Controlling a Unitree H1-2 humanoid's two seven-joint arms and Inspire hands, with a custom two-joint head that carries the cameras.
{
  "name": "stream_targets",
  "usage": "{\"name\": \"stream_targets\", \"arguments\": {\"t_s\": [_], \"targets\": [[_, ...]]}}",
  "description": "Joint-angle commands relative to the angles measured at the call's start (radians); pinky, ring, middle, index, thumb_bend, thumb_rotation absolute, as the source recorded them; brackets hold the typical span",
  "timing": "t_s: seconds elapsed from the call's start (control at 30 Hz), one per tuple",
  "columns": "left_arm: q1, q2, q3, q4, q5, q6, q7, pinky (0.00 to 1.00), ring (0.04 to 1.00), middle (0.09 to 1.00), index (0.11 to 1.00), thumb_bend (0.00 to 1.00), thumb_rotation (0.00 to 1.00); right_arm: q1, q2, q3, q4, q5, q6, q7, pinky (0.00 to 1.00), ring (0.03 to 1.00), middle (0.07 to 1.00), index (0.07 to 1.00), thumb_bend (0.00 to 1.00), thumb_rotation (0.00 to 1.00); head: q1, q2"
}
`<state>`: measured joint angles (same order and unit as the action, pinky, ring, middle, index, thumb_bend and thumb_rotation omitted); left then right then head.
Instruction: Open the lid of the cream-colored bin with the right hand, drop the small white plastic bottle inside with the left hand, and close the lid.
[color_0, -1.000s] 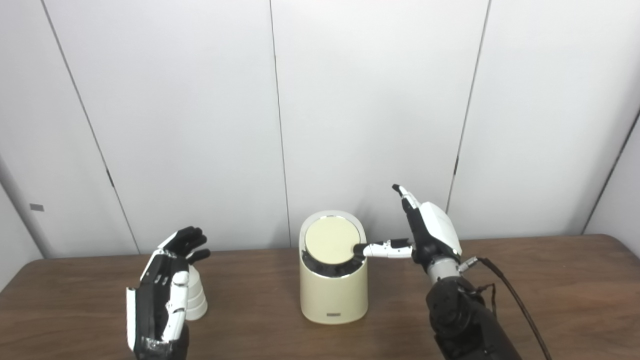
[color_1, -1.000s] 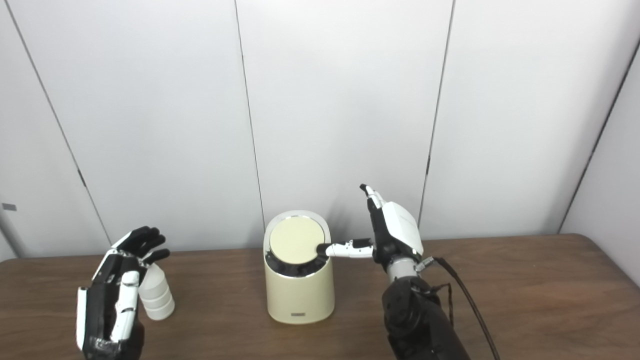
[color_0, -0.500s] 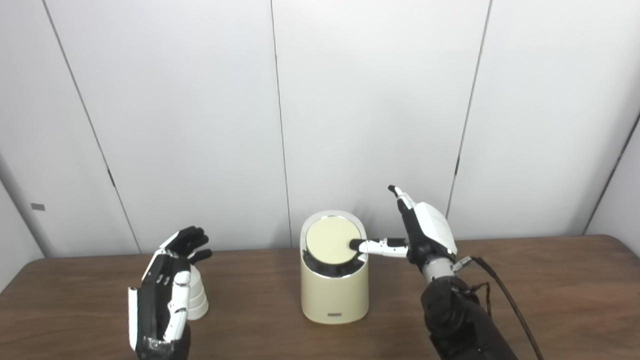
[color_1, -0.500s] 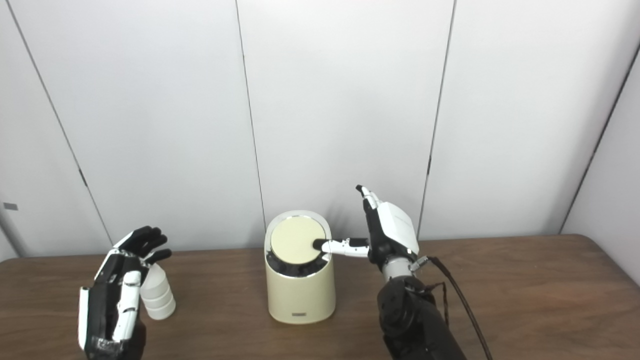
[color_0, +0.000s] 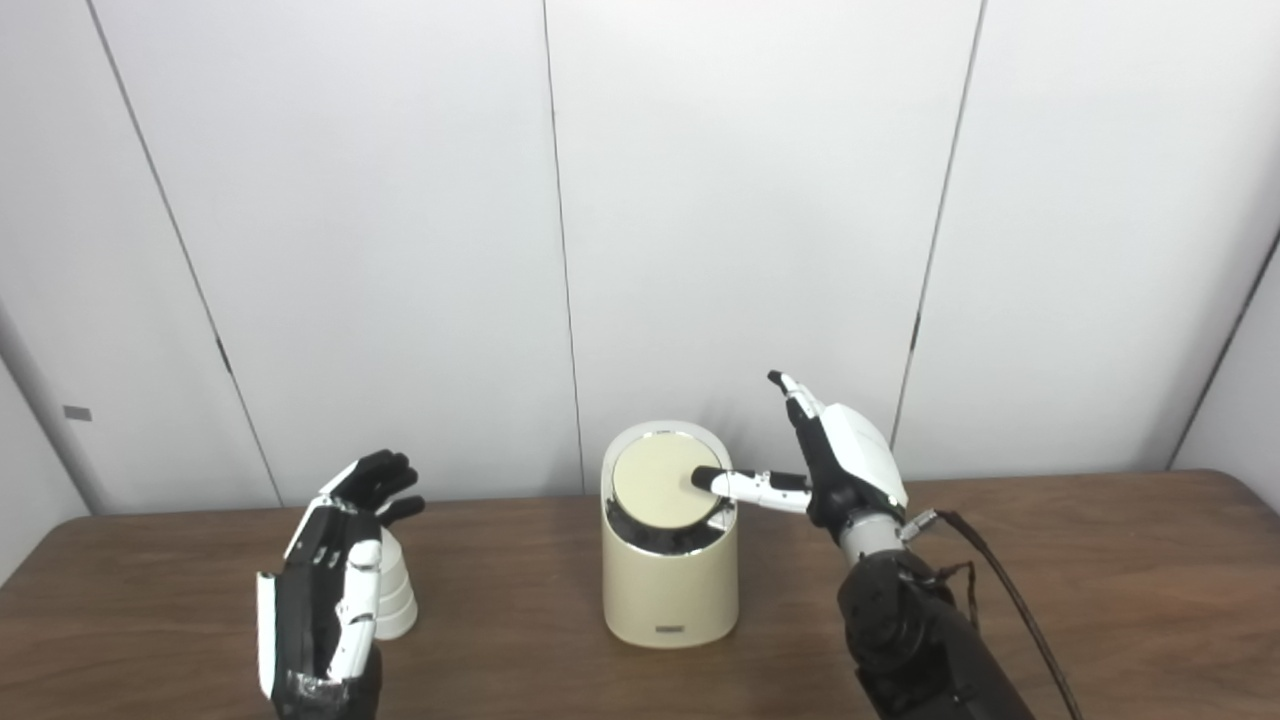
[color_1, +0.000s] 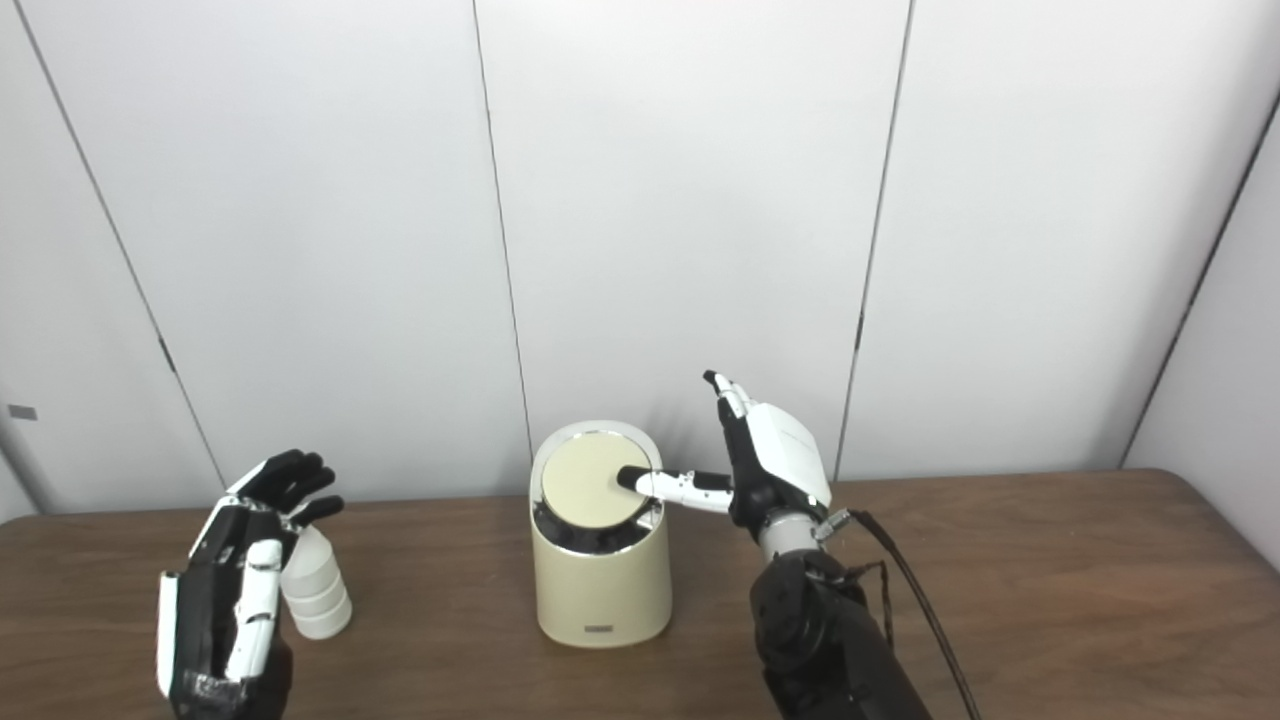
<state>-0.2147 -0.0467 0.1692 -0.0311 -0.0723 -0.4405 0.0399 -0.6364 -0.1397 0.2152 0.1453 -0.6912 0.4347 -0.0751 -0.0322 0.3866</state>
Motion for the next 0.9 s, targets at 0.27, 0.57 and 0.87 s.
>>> {"name": "stream_targets", "arguments": {"t_s": [0.27,0.57,0.87], "targets": [[-0.038,-0.008,-0.005,-0.02,0.013,-0.029,0.006,0.67,0.752,0.765,0.744,0.26,0.54,-0.08,0.012,0.023,-0.035,-0.021,0.007,0.009,0.85,0.926,0.953,0.941,1.0,0.61,0.004,0.002],[-0.039,-0.015,-0.011,-0.027,0.022,-0.029,0.009,0.68,0.754,0.766,0.745,0.27,0.56,-0.097,0.014,0.053,-0.023,-0.045,0.012,0.028,0.87,0.944,0.962,0.955,1.0,0.56,0.009,0.002],[-0.037,-0.021,-0.015,-0.039,0.02,-0.029,0.025,0.68,0.748,0.761,0.742,0.27,0.56,-0.107,0.014,0.075,0.013,-0.068,0.006,0.02,0.86,0.945,0.951,0.946,1.0,0.41,0.011,0.007]]}}
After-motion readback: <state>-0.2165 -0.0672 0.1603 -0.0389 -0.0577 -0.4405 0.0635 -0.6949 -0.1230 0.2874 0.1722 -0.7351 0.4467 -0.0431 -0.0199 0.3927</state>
